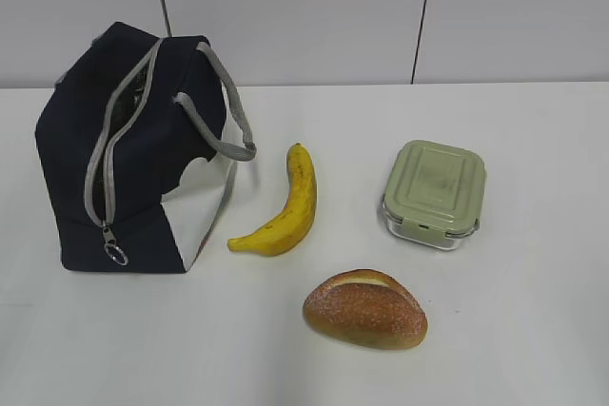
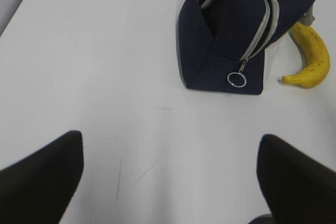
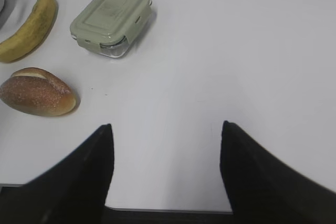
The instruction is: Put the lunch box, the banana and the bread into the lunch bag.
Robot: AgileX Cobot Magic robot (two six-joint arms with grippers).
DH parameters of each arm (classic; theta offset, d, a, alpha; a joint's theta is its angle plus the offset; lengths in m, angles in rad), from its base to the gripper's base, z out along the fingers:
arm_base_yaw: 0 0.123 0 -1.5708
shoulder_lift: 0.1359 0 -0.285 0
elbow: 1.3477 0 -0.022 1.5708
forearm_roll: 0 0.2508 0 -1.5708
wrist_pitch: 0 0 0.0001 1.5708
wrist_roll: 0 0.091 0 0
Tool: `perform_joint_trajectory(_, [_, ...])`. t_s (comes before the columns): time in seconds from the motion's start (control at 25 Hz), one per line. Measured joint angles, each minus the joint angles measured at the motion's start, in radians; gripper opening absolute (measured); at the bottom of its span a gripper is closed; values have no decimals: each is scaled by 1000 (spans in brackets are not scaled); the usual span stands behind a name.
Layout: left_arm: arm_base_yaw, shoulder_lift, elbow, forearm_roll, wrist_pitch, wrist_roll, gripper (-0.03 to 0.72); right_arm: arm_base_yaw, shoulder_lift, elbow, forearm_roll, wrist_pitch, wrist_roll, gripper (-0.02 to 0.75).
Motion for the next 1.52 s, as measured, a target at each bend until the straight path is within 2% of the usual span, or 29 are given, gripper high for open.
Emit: perform_joint_trajectory(1.52, [0, 0, 0, 0, 0, 1, 616, 0, 0, 0, 0, 0, 0, 471])
